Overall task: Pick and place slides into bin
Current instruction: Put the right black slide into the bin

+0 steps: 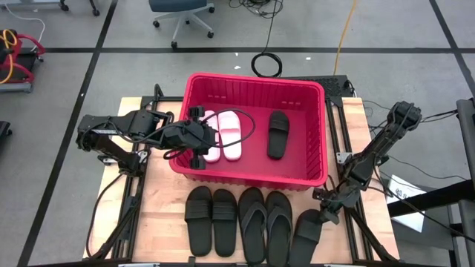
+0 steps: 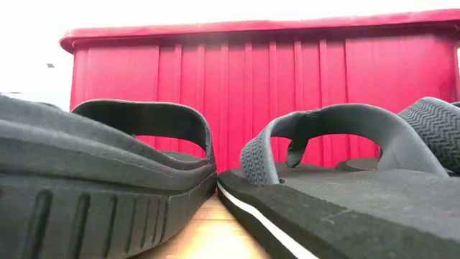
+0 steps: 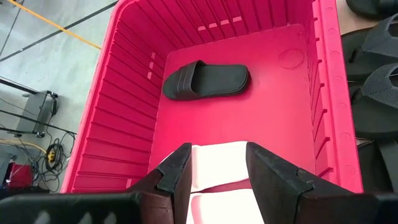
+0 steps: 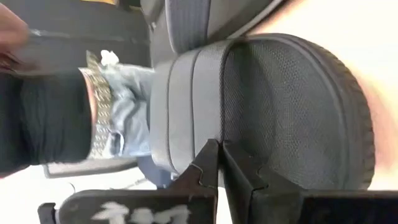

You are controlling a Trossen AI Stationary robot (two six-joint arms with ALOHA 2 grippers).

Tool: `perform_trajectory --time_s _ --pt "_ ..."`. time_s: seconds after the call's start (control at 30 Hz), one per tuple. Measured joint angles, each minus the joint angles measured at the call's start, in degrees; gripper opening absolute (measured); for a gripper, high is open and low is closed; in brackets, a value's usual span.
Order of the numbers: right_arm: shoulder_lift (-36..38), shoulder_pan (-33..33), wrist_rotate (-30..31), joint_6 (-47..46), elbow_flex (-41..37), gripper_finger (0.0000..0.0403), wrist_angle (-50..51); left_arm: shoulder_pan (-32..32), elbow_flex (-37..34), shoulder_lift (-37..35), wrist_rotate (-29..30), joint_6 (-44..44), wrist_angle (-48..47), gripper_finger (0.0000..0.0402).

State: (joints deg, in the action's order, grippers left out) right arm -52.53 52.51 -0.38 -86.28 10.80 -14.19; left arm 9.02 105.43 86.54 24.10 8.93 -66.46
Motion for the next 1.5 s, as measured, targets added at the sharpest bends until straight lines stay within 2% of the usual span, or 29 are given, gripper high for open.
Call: perform_trajectory --time_s 0.07,0.7,1.13,1.5 --pt "0.4 0.1 -1.3 0.0 1.6 0.0 2.9 0.0 0.0 0.0 0.0 0.0 0.0 0.0147" --pt "8.2 0.1 -1.3 0.2 11.3 0.0 21.9 0.0 0.0 0.0 0.0 0.0 0.0 0.0147" --pt "9.6 0.1 -1.0 1.4 23.8 0.0 40.2 0.0 0.0 0.0 0.0 0.1 0.0 0.0147" --pt "9.6 0.1 -1.1 1.5 28.3 0.0 43.0 0.0 0.0 0.0 0.0 0.9 0.0 0.0147"
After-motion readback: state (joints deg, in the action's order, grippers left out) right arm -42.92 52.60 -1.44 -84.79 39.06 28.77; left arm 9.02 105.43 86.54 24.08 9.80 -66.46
